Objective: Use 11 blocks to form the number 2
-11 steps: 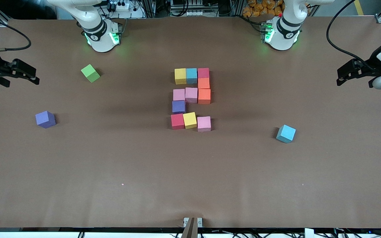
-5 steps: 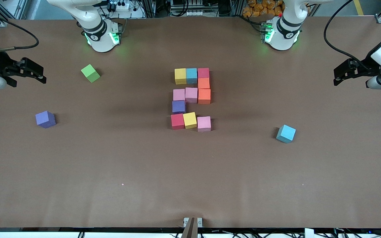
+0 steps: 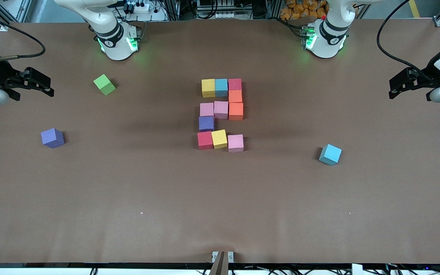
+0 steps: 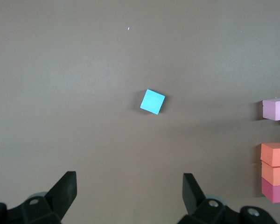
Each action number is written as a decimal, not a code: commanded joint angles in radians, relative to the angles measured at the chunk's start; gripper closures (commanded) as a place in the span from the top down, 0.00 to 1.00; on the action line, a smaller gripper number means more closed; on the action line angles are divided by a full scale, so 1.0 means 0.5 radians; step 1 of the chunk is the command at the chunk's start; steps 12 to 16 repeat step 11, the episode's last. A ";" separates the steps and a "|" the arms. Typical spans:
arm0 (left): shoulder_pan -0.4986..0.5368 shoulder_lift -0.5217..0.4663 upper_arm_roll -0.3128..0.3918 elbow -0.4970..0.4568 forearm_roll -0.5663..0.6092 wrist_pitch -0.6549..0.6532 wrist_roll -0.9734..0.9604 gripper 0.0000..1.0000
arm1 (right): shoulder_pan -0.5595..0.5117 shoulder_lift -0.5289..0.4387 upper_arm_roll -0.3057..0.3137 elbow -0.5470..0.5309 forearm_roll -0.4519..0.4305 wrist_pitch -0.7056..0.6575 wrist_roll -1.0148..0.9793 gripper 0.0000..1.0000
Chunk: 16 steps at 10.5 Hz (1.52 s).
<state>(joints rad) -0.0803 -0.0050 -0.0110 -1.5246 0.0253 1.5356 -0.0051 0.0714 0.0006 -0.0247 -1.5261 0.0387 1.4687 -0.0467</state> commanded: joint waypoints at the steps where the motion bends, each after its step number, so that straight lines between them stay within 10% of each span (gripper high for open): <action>1: 0.026 -0.015 -0.027 0.027 0.044 -0.070 0.004 1.00 | -0.005 -0.017 0.000 -0.016 0.002 -0.010 -0.014 1.00; 16: 0.026 -0.027 -0.033 0.021 0.029 -0.074 -0.177 1.00 | 0.001 -0.017 0.000 -0.031 0.002 -0.007 -0.014 1.00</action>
